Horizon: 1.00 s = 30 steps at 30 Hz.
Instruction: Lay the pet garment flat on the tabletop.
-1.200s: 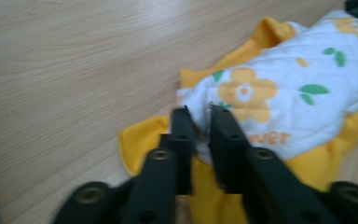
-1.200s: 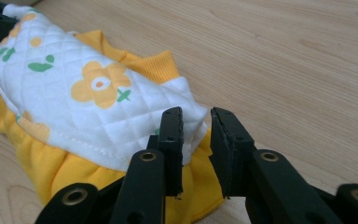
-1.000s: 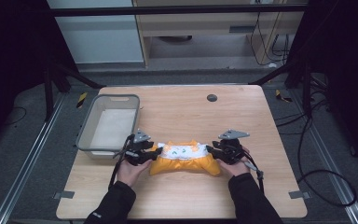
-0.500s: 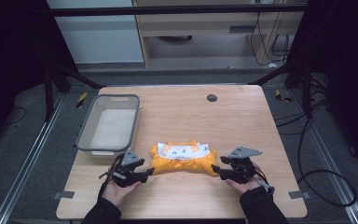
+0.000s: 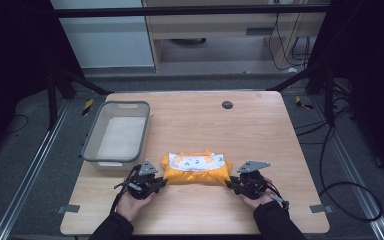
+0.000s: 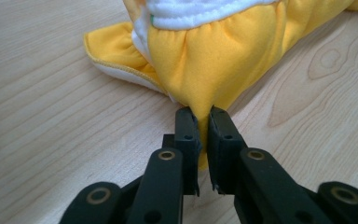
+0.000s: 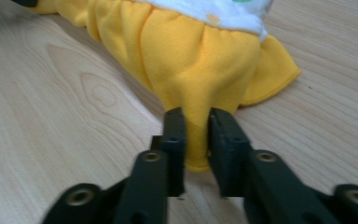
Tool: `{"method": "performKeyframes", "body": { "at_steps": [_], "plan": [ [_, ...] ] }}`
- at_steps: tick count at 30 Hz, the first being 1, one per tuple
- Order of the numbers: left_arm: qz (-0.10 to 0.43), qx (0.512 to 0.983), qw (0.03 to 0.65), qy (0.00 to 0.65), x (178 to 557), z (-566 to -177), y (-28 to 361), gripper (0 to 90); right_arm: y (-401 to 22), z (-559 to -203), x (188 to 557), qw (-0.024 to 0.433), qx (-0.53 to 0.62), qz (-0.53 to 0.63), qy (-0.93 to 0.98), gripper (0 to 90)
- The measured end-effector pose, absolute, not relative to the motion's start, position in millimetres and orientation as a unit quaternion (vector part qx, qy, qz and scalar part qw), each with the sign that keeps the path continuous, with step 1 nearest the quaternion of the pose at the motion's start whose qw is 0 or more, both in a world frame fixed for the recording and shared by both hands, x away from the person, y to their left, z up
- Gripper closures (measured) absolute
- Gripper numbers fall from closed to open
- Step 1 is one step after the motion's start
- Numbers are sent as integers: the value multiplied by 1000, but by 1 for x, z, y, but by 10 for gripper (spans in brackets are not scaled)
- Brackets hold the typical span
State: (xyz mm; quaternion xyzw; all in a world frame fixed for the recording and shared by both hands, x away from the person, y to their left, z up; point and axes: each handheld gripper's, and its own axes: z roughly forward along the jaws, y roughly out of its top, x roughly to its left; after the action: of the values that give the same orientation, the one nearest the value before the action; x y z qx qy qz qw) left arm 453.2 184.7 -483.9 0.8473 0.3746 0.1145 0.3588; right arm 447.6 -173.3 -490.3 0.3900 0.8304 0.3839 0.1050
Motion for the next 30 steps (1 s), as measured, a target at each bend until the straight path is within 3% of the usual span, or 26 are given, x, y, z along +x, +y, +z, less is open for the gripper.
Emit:
{"method": "performKeyframes", "body": {
  "at_steps": [4,13,19,23,27,30],
  "plan": [
    [111,845,368,371,450,-477,188,846,-176,-480,445,104,381,397,828,836],
    [93,828,432,346,414,-436,208,845,-194,-443,415,81,358,455,811,820],
    [65,850,393,344,397,-460,201,828,-204,-456,399,53,367,435,821,803],
    [88,863,359,344,395,-475,195,695,-199,-474,401,56,374,396,837,761],
    [116,849,380,348,393,-473,200,461,-196,-480,402,71,370,389,841,683],
    [124,835,403,354,389,-468,207,359,-199,-472,401,88,372,413,827,622]
  ]
}}
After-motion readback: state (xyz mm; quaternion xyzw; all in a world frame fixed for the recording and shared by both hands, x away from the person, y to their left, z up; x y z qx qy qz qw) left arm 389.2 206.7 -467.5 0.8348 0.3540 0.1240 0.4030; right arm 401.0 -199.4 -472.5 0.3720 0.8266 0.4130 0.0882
